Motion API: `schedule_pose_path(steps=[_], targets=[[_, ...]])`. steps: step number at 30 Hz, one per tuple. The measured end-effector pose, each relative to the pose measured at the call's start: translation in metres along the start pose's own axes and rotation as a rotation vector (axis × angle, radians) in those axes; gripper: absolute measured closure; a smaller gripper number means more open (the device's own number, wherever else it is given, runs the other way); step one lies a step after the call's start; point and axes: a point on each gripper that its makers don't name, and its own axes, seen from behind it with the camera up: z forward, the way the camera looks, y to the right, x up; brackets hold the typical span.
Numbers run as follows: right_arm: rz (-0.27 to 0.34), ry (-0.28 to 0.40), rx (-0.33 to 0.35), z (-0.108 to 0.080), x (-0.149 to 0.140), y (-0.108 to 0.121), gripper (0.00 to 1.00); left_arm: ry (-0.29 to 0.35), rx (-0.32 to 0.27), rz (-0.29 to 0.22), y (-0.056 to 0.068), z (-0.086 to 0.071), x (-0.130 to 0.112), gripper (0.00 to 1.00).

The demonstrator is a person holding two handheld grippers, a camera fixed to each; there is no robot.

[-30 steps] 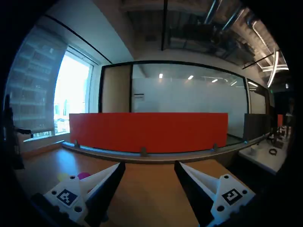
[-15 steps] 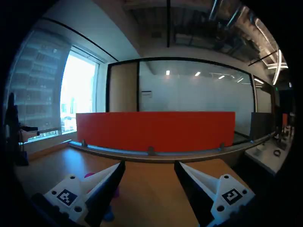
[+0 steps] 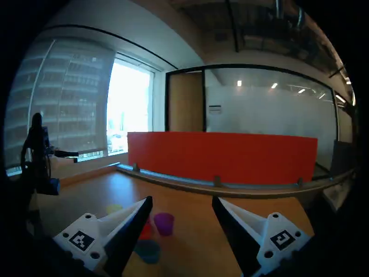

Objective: Pour water

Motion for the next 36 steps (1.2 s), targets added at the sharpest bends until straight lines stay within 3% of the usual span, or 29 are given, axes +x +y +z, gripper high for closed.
schedule_pose_path(steps=[8, 14, 23, 36], targets=[[-0.018, -0.006, 0.121, 0.000, 0.010, -0.031, 0.00, 0.012, -0.127, -0.042, 0.022, 0.001, 0.002, 0.01], [-0.026, -0.006, 0.186, 0.000, 0.017, -0.049, 0.00, 0.038, -0.186, -0.063, 0.032, -0.001, 0.007, 0.01], [-0.043, -0.020, 0.216, 0.004, 0.012, -0.052, 0.00, 0.042, -0.262, -0.068, 0.043, -0.002, 0.008, 0.01], [-0.050, -0.092, 0.261, 0.007, -0.012, -0.055, 0.00, -0.025, -0.324, -0.032, 0.056, 0.010, -0.012, 0.01]])
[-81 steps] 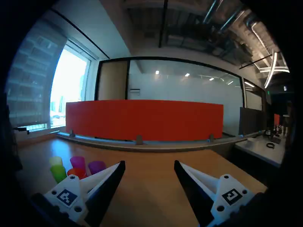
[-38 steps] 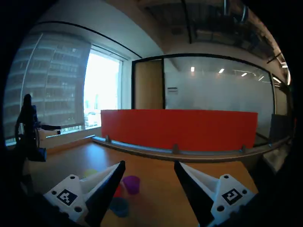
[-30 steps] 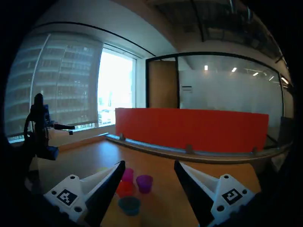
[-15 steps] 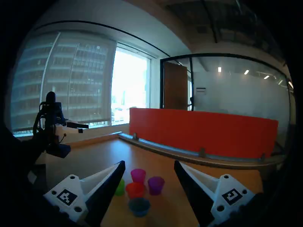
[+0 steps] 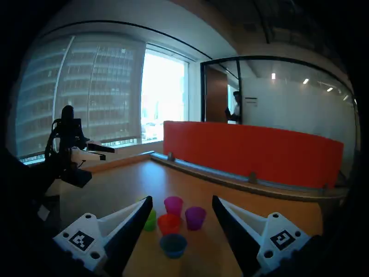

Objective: Pour water

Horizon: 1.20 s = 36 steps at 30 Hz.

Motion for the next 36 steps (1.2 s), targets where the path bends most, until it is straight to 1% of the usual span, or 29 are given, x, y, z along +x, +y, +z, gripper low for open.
schedule_pose_path(steps=[8, 17, 23, 29, 32, 36], targets=[[-0.026, -0.064, 0.021, 0.004, -0.024, -0.003, 0.00, -0.052, -0.042, 0.030, 0.003, 0.008, -0.019, 0.01], [-0.016, -0.117, 0.040, 0.011, -0.049, -0.002, 0.00, -0.111, -0.072, 0.043, 0.004, 0.018, -0.044, 0.01], [-0.015, -0.150, 0.052, 0.016, -0.064, -0.003, 0.00, -0.155, -0.097, 0.041, 0.008, 0.026, -0.063, 0.01], [-0.024, -0.181, 0.062, 0.021, -0.081, -0.005, 0.00, -0.197, -0.117, 0.059, 0.014, 0.032, -0.084, 0.01], [-0.030, -0.197, 0.064, 0.023, -0.089, -0.006, 0.00, -0.215, -0.120, 0.069, 0.015, 0.035, -0.093, 0.01], [-0.033, -0.218, 0.067, 0.027, -0.101, -0.006, 0.00, -0.237, -0.127, 0.069, 0.017, 0.039, -0.104, 0.01]])
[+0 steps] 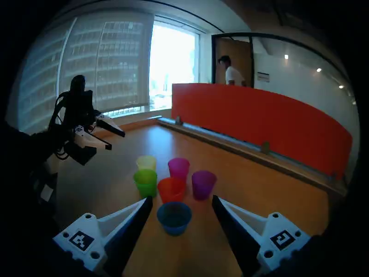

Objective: Pour water

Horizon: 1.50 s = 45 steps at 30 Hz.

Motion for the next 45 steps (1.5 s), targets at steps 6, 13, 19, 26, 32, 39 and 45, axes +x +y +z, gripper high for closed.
schedule_pose_path(steps=[6, 13, 19, 26, 32, 39, 45], targets=[[-0.001, -0.029, 0.007, 0.008, -0.016, -0.001, 0.00, -0.032, -0.012, -0.004, 0.004, 0.011, -0.016, 0.01], [-0.005, -0.054, 0.013, 0.015, -0.032, -0.002, 0.00, -0.072, -0.028, 0.008, 0.011, 0.021, -0.035, 0.01], [-0.004, -0.069, 0.015, 0.021, -0.042, -0.002, 0.00, -0.111, -0.034, 0.014, 0.015, 0.029, -0.052, 0.01], [-0.008, -0.083, 0.016, 0.026, -0.048, 0.000, 0.00, -0.149, -0.045, 0.021, 0.020, 0.036, -0.068, 0.01], [-0.009, -0.087, 0.012, 0.028, -0.049, 0.003, 0.00, -0.163, -0.066, 0.020, 0.025, 0.042, -0.075, 0.01], [-0.008, -0.090, 0.007, 0.029, -0.049, 0.007, 0.00, -0.182, -0.074, 0.032, 0.026, 0.049, -0.083, 0.01], [-0.010, -0.093, 0.005, 0.030, -0.050, 0.009, 0.00, -0.197, -0.078, 0.036, 0.026, 0.057, -0.089, 0.01]])
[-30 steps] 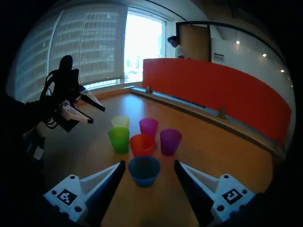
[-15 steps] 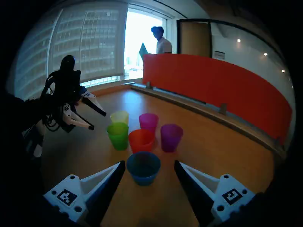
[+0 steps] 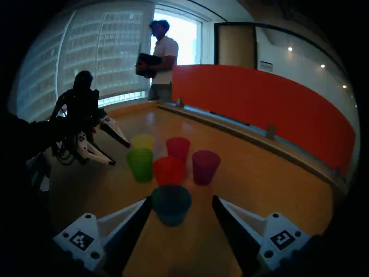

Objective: Pour water

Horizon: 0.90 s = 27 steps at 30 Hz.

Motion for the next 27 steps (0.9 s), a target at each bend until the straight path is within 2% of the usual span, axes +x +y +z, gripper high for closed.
schedule_pose_path(steps=[11, 27], targets=[[-0.003, -0.006, -0.006, 0.002, -0.001, 0.006, 0.00, -0.019, 0.000, 0.015, -0.007, 0.014, 0.002, 0.01], [-0.006, -0.009, -0.014, 0.002, 0.000, 0.011, 0.00, -0.041, -0.018, 0.037, -0.008, 0.039, 0.010, 0.01]])
